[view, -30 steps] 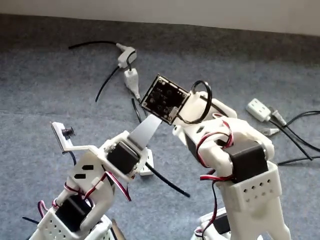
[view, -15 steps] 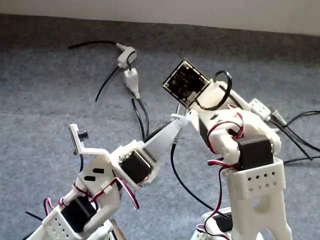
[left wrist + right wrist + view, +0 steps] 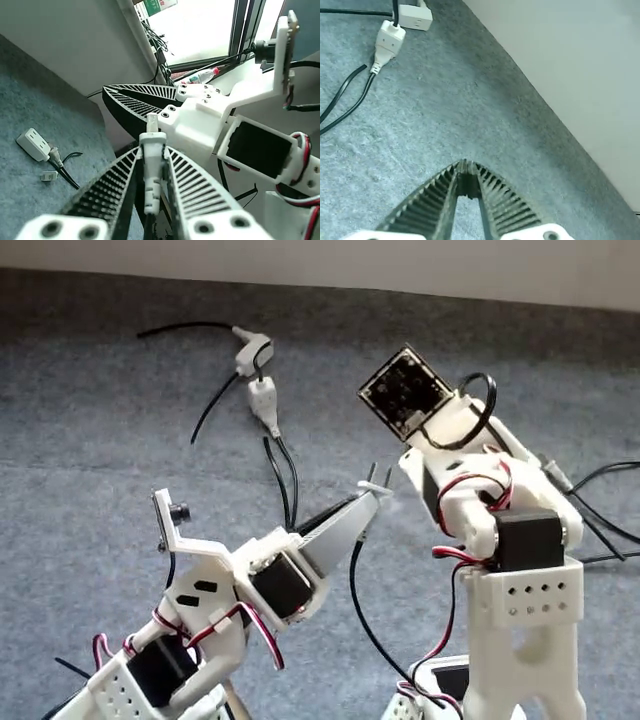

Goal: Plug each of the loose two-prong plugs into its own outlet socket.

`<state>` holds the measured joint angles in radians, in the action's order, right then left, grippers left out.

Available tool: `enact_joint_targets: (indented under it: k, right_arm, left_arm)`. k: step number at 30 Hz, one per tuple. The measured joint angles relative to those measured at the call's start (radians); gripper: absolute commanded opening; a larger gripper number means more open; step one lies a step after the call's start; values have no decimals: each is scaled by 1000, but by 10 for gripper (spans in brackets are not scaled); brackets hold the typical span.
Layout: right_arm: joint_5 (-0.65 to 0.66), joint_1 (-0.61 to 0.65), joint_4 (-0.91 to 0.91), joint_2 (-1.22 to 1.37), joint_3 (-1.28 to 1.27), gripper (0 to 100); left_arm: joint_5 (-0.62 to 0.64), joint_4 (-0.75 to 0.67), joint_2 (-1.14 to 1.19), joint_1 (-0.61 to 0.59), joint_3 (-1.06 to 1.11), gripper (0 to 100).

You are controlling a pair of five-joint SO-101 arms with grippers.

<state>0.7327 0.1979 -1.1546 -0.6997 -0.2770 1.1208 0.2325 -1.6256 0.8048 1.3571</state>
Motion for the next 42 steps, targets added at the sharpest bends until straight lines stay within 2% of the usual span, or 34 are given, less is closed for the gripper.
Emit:
enact_joint_targets:
  k: [4, 10, 17, 22, 29, 31, 33, 36, 39, 42]
  right_arm:
    - [0, -35, 0, 0, 0, 8]
    - [0, -107, 0, 0, 35, 8]
    - [0, -170, 2, 0, 41, 8]
    - [0, -172, 21, 2, 41, 8]
    - [0, -172, 21, 2, 41, 8]
    - [0, -172, 21, 2, 41, 8]
    - [0, -172, 21, 2, 41, 8]
    - [0, -172, 21, 2, 41, 8]
    - [0, -172, 21, 2, 41, 8]
    - [0, -172, 21, 2, 41, 8]
  left_arm:
    - [-17, -14, 0, -66, 0, 6]
    - [-18, -109, 2, -264, 21, 6]
    - [-18, -157, 34, -285, 40, 6]
    - [-18, -157, 276, -354, -38, 6]
    - [-18, -153, 806, -443, -290, 6]
    - [-52, -104, 914, -440, -358, 7]
    - [-106, 15, 971, -419, -434, 7]
    - [-192, 282, 987, -345, -574, 7]
    - [-221, 548, 982, -265, -694, 6]
    - [-236, 640, 924, -238, -724, 6]
